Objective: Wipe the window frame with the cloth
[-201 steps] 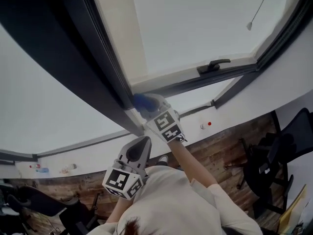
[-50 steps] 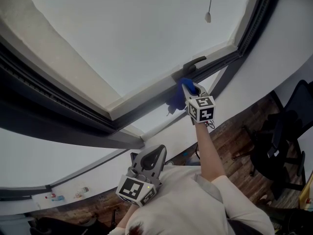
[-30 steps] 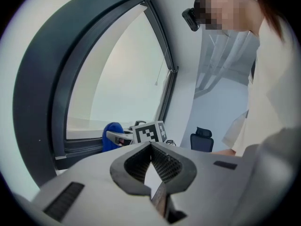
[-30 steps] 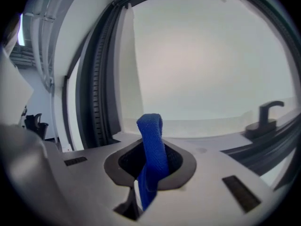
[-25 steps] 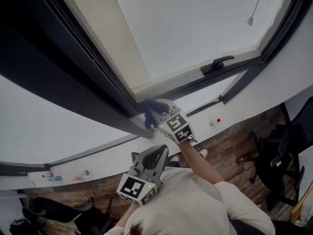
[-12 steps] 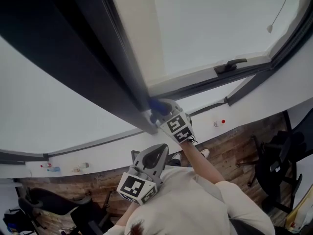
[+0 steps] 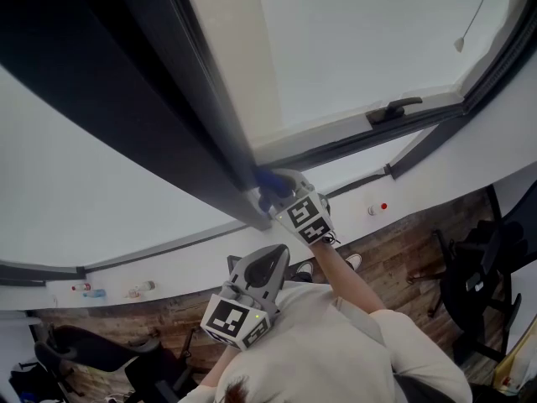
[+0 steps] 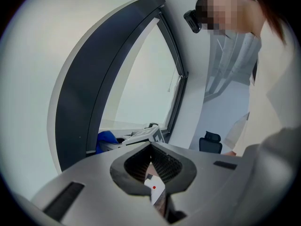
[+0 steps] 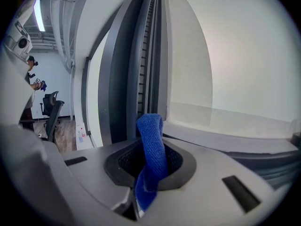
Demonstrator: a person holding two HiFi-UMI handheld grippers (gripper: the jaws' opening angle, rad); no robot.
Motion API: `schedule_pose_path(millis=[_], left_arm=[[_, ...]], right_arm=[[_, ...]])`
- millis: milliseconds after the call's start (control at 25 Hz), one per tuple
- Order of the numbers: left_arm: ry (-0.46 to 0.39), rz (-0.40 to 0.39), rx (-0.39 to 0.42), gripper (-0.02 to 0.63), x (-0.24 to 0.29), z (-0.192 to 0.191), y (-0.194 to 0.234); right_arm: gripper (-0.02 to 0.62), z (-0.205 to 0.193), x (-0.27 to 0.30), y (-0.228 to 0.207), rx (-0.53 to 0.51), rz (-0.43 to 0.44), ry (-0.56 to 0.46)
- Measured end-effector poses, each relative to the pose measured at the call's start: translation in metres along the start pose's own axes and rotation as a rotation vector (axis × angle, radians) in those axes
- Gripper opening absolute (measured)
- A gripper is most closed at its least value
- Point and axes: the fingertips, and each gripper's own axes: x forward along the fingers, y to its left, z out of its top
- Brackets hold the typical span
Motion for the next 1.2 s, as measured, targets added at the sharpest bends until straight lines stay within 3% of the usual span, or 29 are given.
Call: schedule_pose_path(millis=[1200], left_arm=[[0.003,-0.022,0.014,0.009,0.005,-0.001,-0.014]], right_arm=[[0.049,-0.007,-0.017,-0.026,0.009,-0.053,0.01]])
